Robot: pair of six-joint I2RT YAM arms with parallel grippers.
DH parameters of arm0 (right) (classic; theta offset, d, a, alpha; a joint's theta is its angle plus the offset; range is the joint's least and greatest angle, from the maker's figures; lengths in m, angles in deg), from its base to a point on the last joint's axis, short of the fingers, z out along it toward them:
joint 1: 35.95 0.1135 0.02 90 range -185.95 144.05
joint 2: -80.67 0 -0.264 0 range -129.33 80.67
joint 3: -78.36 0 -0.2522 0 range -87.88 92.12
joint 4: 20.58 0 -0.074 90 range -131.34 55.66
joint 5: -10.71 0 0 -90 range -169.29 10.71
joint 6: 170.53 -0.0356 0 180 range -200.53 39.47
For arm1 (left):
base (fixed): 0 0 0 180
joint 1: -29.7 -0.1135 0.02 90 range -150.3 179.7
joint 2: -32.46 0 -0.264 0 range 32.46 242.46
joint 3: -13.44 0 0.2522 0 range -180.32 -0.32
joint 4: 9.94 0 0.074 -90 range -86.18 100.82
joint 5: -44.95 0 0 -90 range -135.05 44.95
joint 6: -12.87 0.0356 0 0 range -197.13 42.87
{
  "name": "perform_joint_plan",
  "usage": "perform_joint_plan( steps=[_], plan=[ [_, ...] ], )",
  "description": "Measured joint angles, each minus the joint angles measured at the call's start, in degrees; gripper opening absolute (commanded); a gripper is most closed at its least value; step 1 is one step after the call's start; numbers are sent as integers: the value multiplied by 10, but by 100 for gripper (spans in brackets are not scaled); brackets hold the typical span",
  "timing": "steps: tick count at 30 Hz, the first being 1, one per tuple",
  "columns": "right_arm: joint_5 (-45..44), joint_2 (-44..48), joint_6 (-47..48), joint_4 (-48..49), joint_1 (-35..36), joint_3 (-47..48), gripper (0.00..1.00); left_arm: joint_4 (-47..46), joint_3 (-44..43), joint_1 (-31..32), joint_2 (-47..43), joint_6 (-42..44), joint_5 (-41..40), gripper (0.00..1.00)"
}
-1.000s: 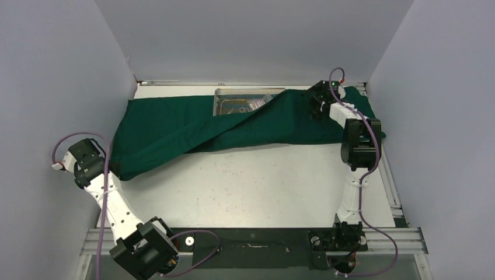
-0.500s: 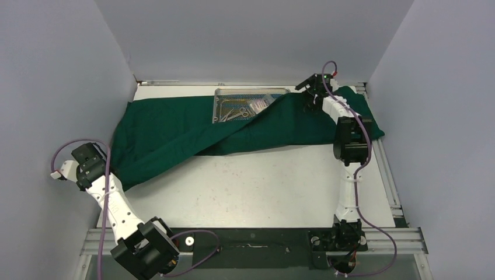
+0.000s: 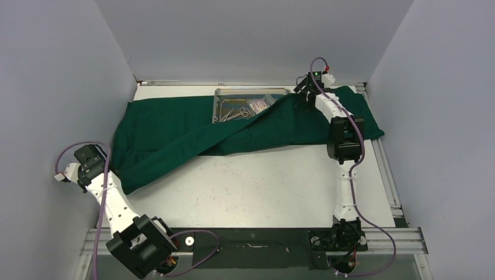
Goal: Open and lay out the surgical kit
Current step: Open the surgical kit at the center of the board.
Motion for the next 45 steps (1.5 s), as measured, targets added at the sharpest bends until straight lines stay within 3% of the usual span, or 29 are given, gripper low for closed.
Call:
perform_joint_plan(
  steps=[4, 7, 17, 28, 45],
  plan=[
    [-16, -10, 13, -15, 0, 0, 65, 0, 0, 0, 7, 0, 0, 0],
    [-18, -14, 24, -19, 0, -1, 56, 0, 0, 0, 13, 0, 0, 0],
    [-19, -14, 26, -26, -1, -1, 6, 0, 0, 0, 19, 0, 0, 0],
    [-31, 24, 28, -53, -3, -39, 5, 2, -28, 29, 30, 4, -10, 0],
    [-111, 473, 11, -129, -24, -463, 5, -14, -50, 67, 42, 7, 45, 0]
  ],
)
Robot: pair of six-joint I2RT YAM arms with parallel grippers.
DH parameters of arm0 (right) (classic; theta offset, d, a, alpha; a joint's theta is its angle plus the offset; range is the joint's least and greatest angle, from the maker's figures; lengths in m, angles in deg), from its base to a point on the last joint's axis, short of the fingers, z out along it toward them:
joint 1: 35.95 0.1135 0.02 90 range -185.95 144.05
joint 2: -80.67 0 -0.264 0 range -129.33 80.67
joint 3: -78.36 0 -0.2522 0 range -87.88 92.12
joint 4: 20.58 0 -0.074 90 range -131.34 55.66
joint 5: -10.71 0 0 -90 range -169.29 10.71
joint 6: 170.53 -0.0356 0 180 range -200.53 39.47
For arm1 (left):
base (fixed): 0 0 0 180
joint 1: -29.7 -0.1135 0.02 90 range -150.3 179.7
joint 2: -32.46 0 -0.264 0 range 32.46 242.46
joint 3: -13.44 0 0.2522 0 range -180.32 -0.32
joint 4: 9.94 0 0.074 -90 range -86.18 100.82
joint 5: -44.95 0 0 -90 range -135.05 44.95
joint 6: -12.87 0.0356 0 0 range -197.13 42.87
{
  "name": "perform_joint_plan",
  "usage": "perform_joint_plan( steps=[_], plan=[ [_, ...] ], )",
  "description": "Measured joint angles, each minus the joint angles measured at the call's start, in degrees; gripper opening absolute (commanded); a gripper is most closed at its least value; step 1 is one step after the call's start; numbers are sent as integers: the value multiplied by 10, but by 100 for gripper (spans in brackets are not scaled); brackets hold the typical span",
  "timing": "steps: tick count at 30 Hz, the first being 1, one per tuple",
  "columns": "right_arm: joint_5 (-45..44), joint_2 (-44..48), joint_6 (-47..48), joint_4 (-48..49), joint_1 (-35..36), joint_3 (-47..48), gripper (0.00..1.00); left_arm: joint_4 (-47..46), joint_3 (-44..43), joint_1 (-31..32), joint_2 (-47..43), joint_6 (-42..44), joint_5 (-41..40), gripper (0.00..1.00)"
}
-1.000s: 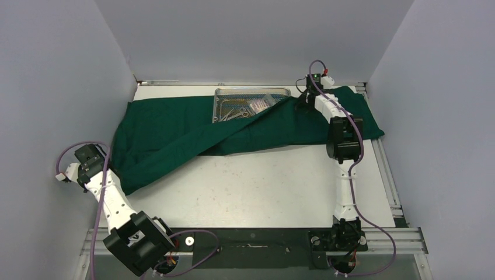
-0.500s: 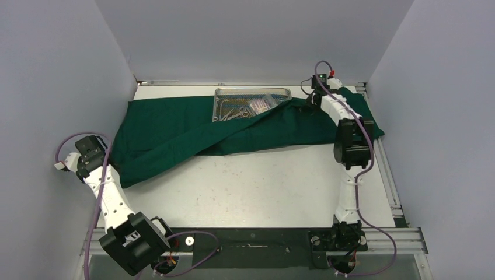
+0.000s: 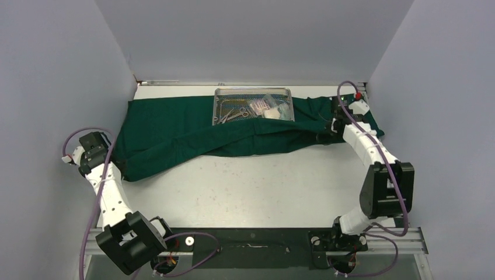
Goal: Open and lay out the surgical kit
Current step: Open the surgical kit at the center of the board.
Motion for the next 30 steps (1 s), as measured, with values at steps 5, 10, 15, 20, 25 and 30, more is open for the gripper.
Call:
perform_joint_plan(
  steps=[5, 10, 15, 20, 25, 30],
  plan=[
    [3, 115, -21, -43, 1, -124, 5, -1, 0, 21, 8, -3, 6, 0],
    [18, 200, -38, -110, 4, -202, 55, 1, 0, 50, 7, -5, 2, 0],
    [21, 212, -21, -168, 4, -177, 79, 2, 0, 64, 1, -5, 2, 0],
    [14, 150, 19, -149, -4, -66, 80, 2, 0, 67, 1, -5, -3, 0],
    [14, 57, 61, -98, -64, -11, 64, 2, 0, 67, 4, -5, -9, 0],
    [14, -56, 109, -68, -121, 38, 62, 0, -1, 67, 15, -5, -11, 0]
  ],
)
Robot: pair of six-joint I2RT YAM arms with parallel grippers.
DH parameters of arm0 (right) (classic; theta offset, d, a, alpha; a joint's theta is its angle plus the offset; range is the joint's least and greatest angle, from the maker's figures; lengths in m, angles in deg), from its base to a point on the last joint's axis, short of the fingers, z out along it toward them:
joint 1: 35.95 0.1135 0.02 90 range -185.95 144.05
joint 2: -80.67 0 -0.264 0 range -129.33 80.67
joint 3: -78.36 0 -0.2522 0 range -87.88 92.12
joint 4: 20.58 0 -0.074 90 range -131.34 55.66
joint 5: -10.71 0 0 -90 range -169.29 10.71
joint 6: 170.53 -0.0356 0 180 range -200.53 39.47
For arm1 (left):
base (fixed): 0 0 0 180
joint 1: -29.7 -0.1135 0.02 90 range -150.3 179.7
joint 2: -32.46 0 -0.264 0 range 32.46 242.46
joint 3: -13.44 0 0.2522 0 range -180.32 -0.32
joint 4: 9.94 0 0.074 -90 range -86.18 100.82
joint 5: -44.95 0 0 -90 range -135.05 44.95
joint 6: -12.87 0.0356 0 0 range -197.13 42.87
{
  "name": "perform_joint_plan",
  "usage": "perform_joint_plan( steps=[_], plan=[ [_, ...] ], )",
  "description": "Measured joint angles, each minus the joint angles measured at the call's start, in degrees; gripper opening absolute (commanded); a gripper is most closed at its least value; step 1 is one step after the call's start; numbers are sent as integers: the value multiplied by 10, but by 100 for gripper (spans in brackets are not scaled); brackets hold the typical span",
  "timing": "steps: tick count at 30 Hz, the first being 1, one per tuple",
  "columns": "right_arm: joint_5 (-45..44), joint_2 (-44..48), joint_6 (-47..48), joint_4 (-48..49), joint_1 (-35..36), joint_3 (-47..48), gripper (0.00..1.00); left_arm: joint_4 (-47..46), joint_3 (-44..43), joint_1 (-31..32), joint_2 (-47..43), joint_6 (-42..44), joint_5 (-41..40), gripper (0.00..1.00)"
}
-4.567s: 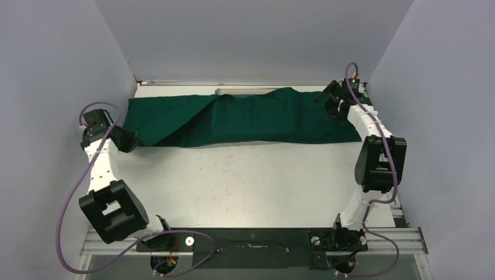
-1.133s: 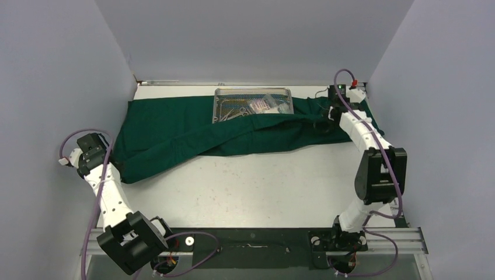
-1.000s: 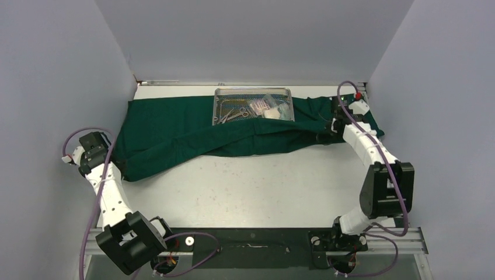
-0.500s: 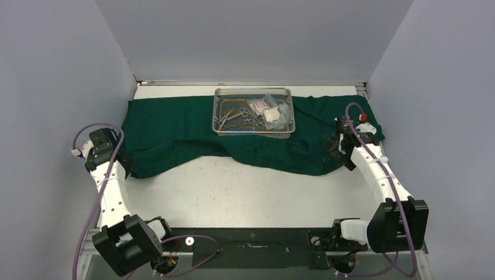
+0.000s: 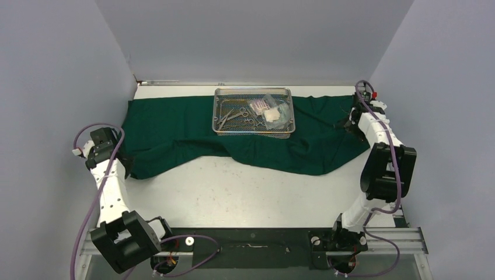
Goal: Open and lay out the surgical kit
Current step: Open the surgical kit at the center of the board.
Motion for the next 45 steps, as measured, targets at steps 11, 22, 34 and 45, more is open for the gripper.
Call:
perform_joint_plan(
  steps=[11, 22, 34, 45],
  plan=[
    [20, -114, 58, 15, -5, 91, 46, -2, -12, -2, 41, 0, 0, 0],
    [31, -138, 86, 5, -5, 88, 42, -3, -30, -4, 60, 0, -4, 0],
    [35, -162, 100, 4, -8, 60, 43, -3, -36, -4, 68, 1, -6, 0],
    [20, -163, 97, 2, -15, 56, 20, -1, -37, -4, 68, 1, -6, 0]
  ],
)
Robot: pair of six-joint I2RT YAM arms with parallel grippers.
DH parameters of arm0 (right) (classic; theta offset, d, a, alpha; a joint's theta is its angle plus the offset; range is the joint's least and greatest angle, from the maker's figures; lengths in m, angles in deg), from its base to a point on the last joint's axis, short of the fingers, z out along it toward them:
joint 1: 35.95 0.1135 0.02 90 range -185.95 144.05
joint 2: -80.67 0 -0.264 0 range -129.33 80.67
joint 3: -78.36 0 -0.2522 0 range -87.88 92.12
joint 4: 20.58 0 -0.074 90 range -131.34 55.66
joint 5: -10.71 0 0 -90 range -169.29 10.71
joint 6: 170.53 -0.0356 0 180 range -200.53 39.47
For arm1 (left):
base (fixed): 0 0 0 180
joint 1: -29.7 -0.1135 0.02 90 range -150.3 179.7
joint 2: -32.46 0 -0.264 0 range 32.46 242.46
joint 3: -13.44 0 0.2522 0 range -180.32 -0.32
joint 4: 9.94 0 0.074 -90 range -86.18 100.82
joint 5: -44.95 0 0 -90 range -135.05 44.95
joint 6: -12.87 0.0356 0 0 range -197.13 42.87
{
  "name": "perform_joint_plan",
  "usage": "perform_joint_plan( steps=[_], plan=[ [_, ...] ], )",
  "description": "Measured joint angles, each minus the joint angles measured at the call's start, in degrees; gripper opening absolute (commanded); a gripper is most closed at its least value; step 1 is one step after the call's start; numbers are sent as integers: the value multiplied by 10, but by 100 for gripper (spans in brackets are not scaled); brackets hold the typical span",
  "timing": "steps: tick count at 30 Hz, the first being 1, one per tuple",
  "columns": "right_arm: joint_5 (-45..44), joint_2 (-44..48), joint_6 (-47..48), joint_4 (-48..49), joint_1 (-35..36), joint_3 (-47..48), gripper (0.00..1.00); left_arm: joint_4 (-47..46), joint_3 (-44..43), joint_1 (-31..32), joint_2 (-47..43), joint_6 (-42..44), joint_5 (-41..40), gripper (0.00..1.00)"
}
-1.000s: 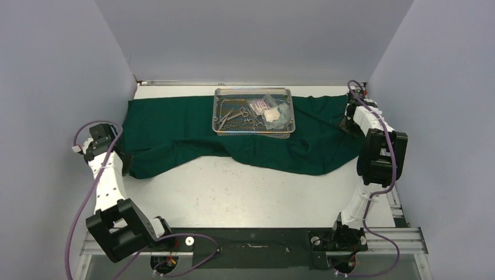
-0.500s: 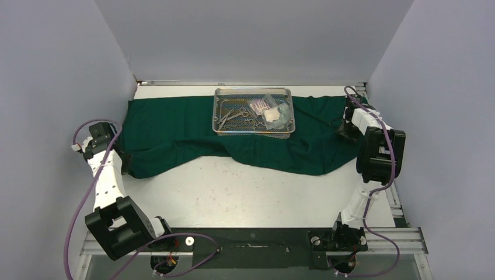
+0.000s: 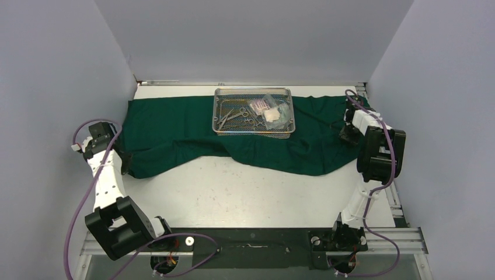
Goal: Open and lay out the surgical kit
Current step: Open the surgical kit at the center of the board.
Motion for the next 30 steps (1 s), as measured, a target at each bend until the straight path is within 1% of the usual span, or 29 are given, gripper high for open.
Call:
perform_joint_plan(
  steps=[3, 4, 8, 11, 16, 19, 21, 25, 30],
  plan=[
    [-13, 2, 0, -5, -4, -4, 6, 5, -6, 0, 0, 0, 0, 0],
    [-16, 4, 0, -7, -7, -8, 5, 7, -12, 0, 0, 0, 0, 0],
    [-38, 32, -2, -20, -23, -36, 5, 12, -34, 0, 0, 0, -2, 0],
    [-58, 73, -3, -43, -37, -56, 5, 17, -48, -1, -3, 2, -7, 0],
    [-68, 195, -21, -71, -82, -105, 5, 27, -60, -6, -33, 16, -21, 0],
    [-74, 275, -54, -91, -121, -145, 5, 36, -60, -7, -67, 19, -22, 0],
    [-79, 306, -76, -104, -129, -166, 5, 40, -60, -7, -90, 20, -22, 0],
    [-82, 317, -112, -128, -127, -184, 5, 60, -65, 4, -118, 19, -50, 0],
    [-90, 317, -148, -139, -126, -186, 5, 75, -105, 36, -116, 13, -93, 0]
  ],
)
